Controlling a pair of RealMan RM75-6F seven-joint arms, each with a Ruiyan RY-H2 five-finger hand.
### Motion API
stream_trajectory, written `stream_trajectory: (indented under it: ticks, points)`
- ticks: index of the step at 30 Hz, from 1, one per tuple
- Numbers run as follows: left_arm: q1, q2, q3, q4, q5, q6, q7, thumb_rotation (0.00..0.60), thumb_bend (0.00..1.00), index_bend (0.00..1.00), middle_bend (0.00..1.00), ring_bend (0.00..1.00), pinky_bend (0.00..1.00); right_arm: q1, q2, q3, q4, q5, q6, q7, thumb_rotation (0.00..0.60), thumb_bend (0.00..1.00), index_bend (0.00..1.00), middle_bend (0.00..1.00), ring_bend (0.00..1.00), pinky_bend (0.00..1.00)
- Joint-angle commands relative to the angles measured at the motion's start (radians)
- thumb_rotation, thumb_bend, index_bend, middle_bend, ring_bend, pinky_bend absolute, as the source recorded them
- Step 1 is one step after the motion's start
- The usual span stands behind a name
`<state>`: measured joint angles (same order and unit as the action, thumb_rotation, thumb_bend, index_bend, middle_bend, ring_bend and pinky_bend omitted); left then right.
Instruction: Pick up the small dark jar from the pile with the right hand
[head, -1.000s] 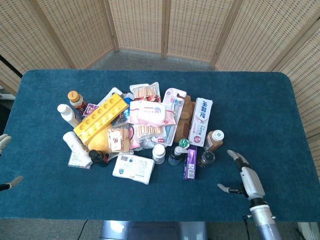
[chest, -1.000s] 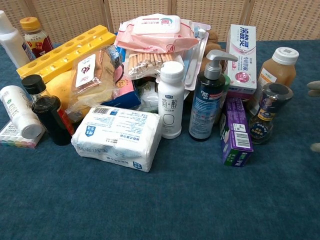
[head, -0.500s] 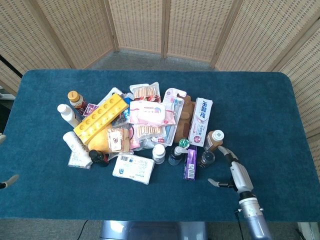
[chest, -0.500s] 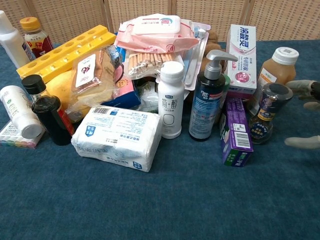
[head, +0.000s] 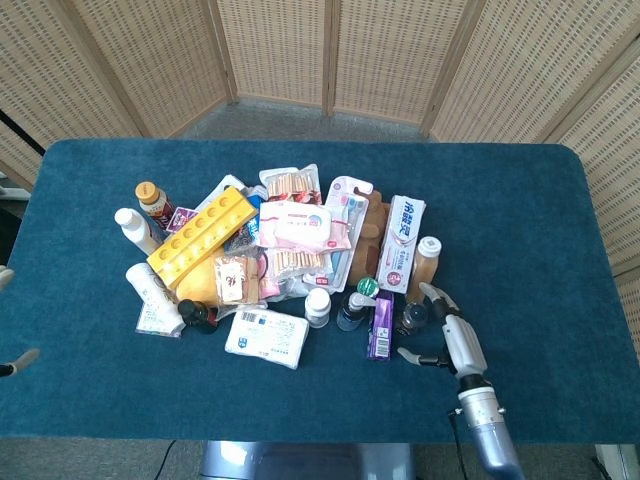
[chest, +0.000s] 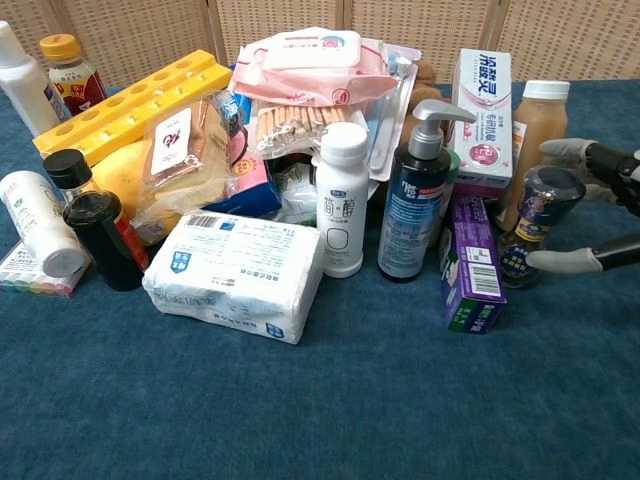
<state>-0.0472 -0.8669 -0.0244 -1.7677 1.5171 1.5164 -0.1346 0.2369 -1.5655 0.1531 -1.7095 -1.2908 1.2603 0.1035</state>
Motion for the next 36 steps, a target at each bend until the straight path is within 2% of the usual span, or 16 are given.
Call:
stream_trajectory:
  ticks: [1,13,20,24,26,29,30,34,36]
  points:
    - [0.001,0.001,-0.001,0.001,-0.002,0.000,-0.003,0.600,0.08,0.00,0.00,0.00,0.00,-0.014,-0.038,-0.002,0.030,-0.009,0.039,0.005,0.600,0.00,0.00,0.00,0.00,0.00]
    - [0.004,0.006,-0.005,0.005,-0.009,0.003,-0.016,0.600,0.08,0.00,0.00,0.00,0.00,-0.021,-0.147,-0.002,0.105,-0.030,0.084,0.028,0.600,0.00,0.00,0.00,0.00,0.02]
    - [0.004,0.005,-0.006,0.011,-0.014,0.000,-0.018,0.600,0.08,0.00,0.00,0.00,0.00,-0.011,-0.196,0.021,0.133,-0.014,0.084,0.032,0.600,0.00,0.00,0.02,0.00,0.12]
    - [0.004,0.006,-0.008,0.015,-0.018,-0.001,-0.019,0.600,0.08,0.00,0.00,0.00,0.00,-0.006,-0.226,0.032,0.164,-0.005,0.084,0.039,0.600,0.00,0.00,0.08,0.02,0.25]
    - [0.004,0.006,-0.009,0.015,-0.019,-0.001,-0.020,0.600,0.08,0.00,0.00,0.00,0.00,-0.007,-0.239,0.037,0.180,-0.005,0.090,0.048,0.600,0.00,0.00,0.15,0.08,0.32]
    - [0.004,0.006,-0.011,0.016,-0.024,-0.002,-0.024,0.600,0.08,0.00,0.00,0.00,0.00,-0.012,-0.268,0.045,0.210,-0.008,0.114,0.064,0.600,0.00,0.03,0.33,0.26,0.47]
    - [0.004,0.006,-0.012,0.015,-0.024,-0.002,-0.024,0.600,0.08,0.00,0.00,0.00,0.00,-0.014,-0.278,0.048,0.223,-0.014,0.126,0.070,0.600,0.00,0.08,0.41,0.35,0.53]
    - [0.004,0.005,-0.013,0.017,-0.022,-0.001,-0.025,0.600,0.08,0.00,0.00,0.00,0.00,-0.018,-0.307,0.062,0.259,-0.016,0.156,0.070,0.600,0.00,0.40,0.73,0.70,0.74]
    - [0.005,0.004,-0.013,0.017,-0.022,0.000,-0.025,0.600,0.08,0.00,0.00,0.00,0.00,-0.022,-0.318,0.070,0.266,-0.012,0.169,0.071,0.600,0.00,0.49,0.82,0.79,0.80]
